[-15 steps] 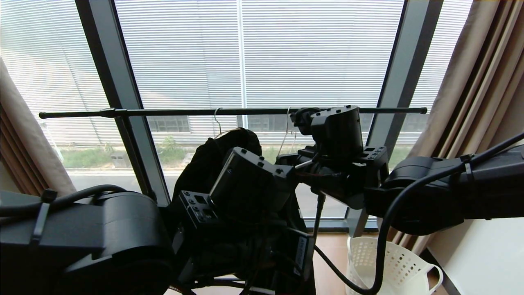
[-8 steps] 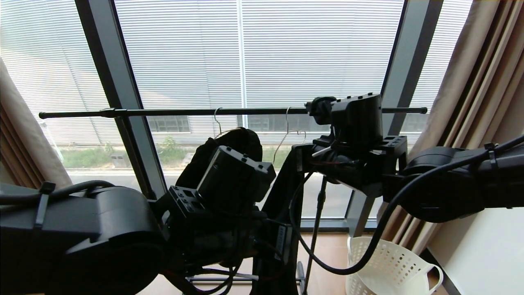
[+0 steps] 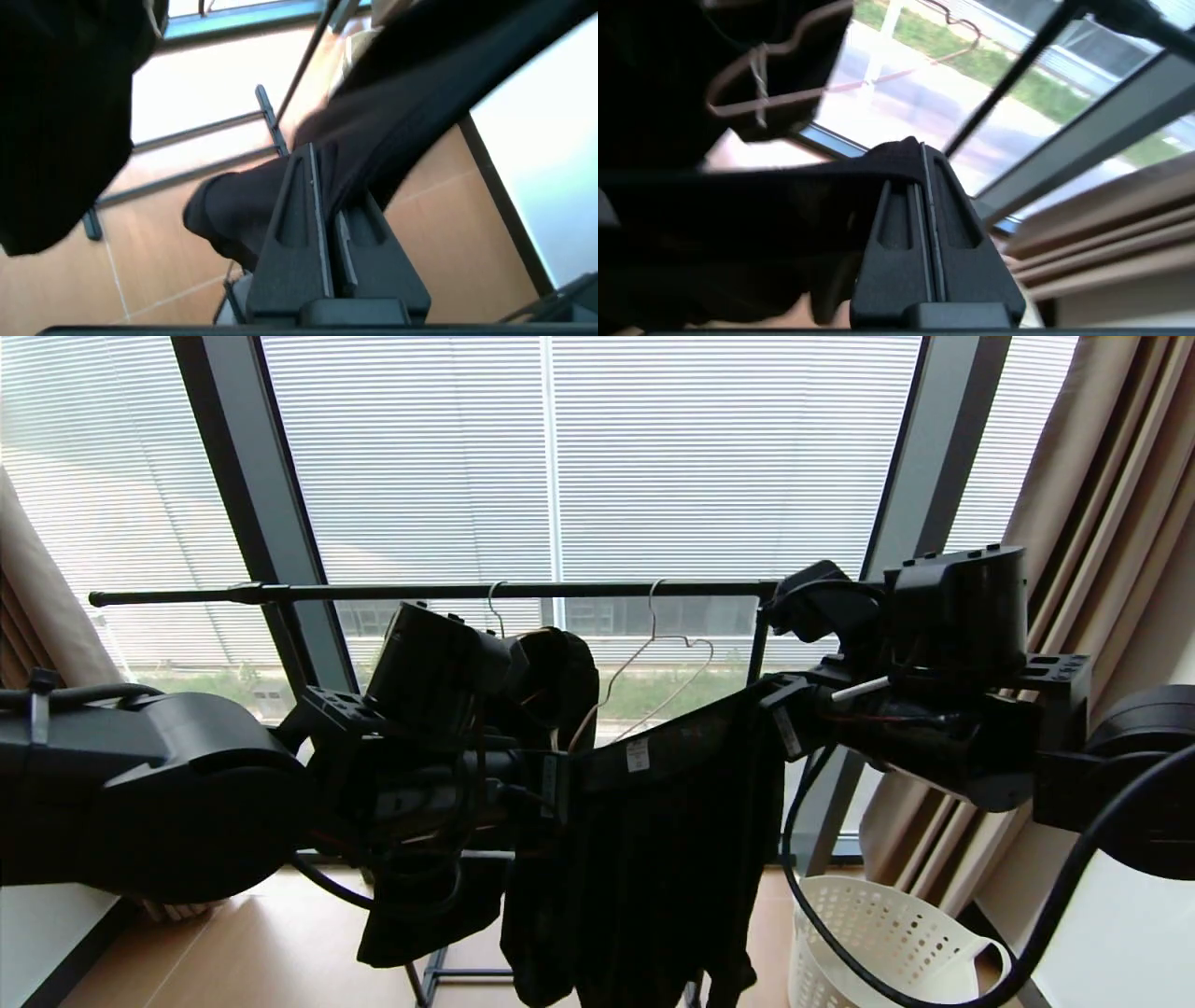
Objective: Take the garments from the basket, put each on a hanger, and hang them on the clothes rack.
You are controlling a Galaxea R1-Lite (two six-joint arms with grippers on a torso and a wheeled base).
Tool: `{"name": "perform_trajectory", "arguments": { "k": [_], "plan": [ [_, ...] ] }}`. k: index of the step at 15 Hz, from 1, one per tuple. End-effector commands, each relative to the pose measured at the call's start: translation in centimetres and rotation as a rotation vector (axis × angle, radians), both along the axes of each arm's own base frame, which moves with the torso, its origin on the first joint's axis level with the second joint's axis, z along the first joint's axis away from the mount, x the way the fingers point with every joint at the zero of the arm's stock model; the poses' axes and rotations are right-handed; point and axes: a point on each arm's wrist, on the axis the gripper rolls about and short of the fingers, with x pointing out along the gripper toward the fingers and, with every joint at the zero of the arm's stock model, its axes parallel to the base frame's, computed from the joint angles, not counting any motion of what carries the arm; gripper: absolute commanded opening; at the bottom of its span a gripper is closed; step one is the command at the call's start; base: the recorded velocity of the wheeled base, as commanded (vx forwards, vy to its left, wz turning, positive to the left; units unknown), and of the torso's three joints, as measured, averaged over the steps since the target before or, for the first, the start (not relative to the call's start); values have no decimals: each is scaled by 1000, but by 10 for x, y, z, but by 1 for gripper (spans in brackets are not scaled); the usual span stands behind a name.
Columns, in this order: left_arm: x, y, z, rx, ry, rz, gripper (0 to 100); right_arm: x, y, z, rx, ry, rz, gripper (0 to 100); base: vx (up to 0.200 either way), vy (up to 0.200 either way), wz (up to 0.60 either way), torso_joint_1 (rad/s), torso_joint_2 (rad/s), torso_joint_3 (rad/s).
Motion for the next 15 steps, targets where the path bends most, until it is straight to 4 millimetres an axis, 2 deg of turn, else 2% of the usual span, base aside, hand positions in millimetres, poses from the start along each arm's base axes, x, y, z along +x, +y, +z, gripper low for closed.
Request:
{"name": "perform_trajectory", "arguments": {
  "k": [1, 5, 10, 13, 14, 15],
  "plan": [
    [15, -3, 8, -3, -42, 5, 0, -23, 4, 4, -17, -13, 34, 0, 0, 0, 0, 0, 0, 0],
    [35, -11, 15, -5, -55, 18, 0, -42, 6, -1, -76, 58, 77, 0, 0, 0, 0, 0, 0, 0],
    [33, -13, 16, -6, -58, 10, 0, -41, 7, -4, -100, 85, 78, 0, 0, 0, 0, 0, 0, 0],
    [29, -19, 30, -20, -108, 17, 0, -36, 9, -15, -124, 115, 97, 0, 0, 0, 0, 0, 0, 0],
    [28, -22, 34, -25, -121, 16, 0, -36, 9, -17, -135, 125, 116, 100, 0, 0, 0, 0, 0, 0],
    [28, -25, 42, -33, -148, 25, 0, -36, 3, -22, -167, 144, 155, 100, 0, 0, 0, 0, 0, 0]
  ]
}}
